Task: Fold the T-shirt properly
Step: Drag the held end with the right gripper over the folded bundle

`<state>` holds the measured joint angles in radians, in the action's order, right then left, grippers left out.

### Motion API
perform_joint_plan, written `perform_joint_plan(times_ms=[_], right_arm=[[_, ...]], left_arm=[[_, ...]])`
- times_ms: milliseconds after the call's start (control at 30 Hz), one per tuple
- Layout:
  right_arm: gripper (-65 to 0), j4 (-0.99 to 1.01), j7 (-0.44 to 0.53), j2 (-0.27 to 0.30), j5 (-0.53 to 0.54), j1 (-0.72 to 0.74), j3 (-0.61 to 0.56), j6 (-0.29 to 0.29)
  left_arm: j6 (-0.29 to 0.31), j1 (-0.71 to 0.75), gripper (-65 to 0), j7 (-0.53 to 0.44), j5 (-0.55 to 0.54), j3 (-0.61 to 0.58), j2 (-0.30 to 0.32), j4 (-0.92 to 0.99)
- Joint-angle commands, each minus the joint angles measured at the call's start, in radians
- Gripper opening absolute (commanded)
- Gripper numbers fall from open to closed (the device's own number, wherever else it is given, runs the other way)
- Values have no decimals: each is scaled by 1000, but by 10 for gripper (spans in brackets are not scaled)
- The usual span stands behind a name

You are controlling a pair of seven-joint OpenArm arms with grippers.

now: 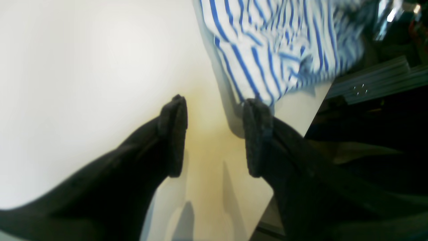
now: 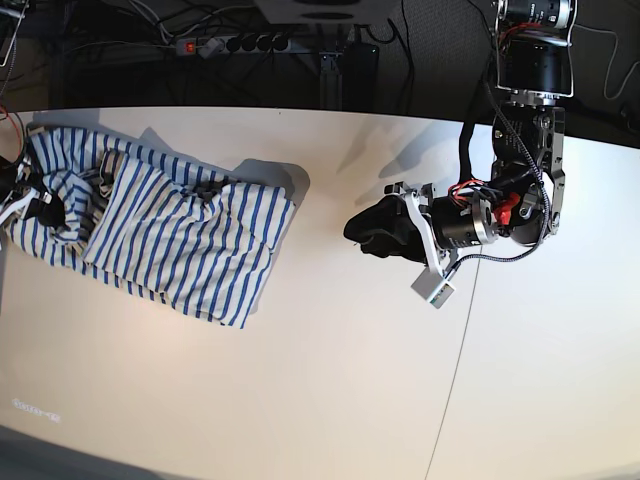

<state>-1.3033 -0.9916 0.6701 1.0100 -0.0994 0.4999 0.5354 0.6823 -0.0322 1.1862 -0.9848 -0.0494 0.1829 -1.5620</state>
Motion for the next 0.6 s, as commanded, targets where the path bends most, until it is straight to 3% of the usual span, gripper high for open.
perform_joint_plan(times_ms=[0, 333, 567], right_arm=[[-650, -43, 13, 27, 20, 11, 13, 37], [-650, -386, -15, 19, 50, 92, -15, 37], [-650, -423, 4, -12, -51, 259, -259, 36]], left_arm=[[16, -10, -347, -35, -20, 3, 2, -13], [16, 47, -347, -98, 27, -21, -3, -9], [16, 50, -347, -144, 63, -105, -3, 55]])
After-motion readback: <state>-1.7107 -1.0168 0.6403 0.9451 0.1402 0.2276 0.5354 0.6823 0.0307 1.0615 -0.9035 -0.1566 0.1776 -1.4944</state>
